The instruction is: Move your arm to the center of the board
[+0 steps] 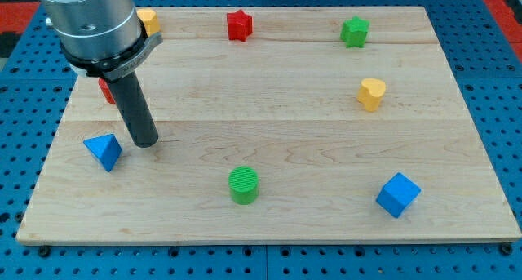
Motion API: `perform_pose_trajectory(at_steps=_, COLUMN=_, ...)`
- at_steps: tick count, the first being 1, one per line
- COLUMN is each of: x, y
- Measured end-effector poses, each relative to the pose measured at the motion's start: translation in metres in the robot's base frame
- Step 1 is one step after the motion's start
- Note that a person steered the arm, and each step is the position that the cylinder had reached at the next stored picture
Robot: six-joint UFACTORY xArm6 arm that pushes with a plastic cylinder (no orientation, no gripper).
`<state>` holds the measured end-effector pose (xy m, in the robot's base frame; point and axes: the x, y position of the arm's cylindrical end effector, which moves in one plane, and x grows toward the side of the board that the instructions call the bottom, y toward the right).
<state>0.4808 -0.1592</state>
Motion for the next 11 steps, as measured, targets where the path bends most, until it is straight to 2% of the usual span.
perform_pose_trajectory(at_steps=4, x=-0.005, y=0.002)
perform_pose_trajectory(at_steps=7, x=-0.045, y=0.089)
perform_pose_trajectory(at_steps=8, x=-0.042, y=0.141)
perform_pose_trajectory(at_steps=10, x=-0.042, y=0.154)
perform_pose_trajectory(at_steps=11, x=-0.042, y=0.192)
